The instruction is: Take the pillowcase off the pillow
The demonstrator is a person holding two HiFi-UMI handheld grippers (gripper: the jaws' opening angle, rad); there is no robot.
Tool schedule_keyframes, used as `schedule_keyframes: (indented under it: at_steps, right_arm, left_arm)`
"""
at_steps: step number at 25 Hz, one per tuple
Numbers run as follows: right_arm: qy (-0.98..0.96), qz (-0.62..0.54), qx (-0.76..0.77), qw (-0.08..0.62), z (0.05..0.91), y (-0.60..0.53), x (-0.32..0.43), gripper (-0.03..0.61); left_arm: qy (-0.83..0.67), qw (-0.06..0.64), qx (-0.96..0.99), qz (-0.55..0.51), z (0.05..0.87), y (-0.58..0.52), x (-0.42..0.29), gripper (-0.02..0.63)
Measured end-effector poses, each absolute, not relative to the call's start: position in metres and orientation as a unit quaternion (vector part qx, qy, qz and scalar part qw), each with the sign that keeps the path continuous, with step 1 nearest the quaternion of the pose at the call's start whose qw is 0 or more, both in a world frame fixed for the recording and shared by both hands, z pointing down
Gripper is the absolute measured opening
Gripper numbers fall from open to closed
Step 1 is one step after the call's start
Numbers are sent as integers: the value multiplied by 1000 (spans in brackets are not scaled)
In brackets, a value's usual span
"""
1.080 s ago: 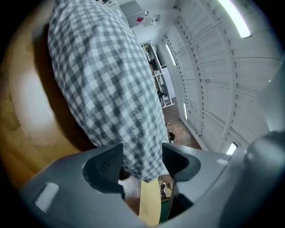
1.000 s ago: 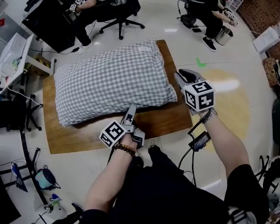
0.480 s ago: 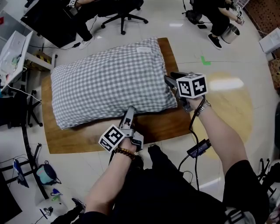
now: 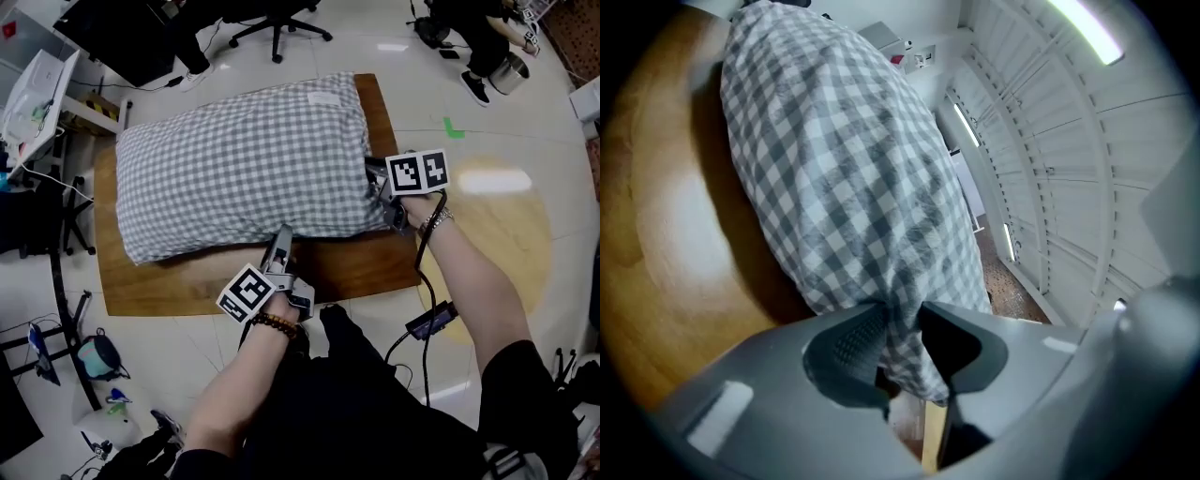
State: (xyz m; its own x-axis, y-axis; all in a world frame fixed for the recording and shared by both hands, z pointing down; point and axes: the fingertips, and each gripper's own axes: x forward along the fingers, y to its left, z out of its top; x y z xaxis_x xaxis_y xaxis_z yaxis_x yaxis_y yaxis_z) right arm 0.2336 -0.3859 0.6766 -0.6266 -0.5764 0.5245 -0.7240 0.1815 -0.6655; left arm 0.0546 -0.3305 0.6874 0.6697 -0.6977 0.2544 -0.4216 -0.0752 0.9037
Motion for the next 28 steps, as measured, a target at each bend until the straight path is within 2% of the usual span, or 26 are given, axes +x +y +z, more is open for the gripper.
schedule_keyframes:
  at_steps: [2, 4, 7, 28]
  right_arm:
    - [-769, 467, 430, 81, 673, -387, 233, 38]
    - [-772, 453, 438, 85, 668, -387, 233, 23]
    - [-776, 434, 450, 84, 658, -386, 238, 17]
    - [-773, 383, 498, 92, 622, -376, 258, 11]
  left_arm:
    - [-389, 555, 724, -127, 686, -330, 51, 77]
    - [-391, 550, 726, -131, 683, -328, 47, 37]
    - [-394, 541, 730, -135, 676, -324, 42, 14]
    - [-466, 498, 711, -173, 654, -330, -45, 3]
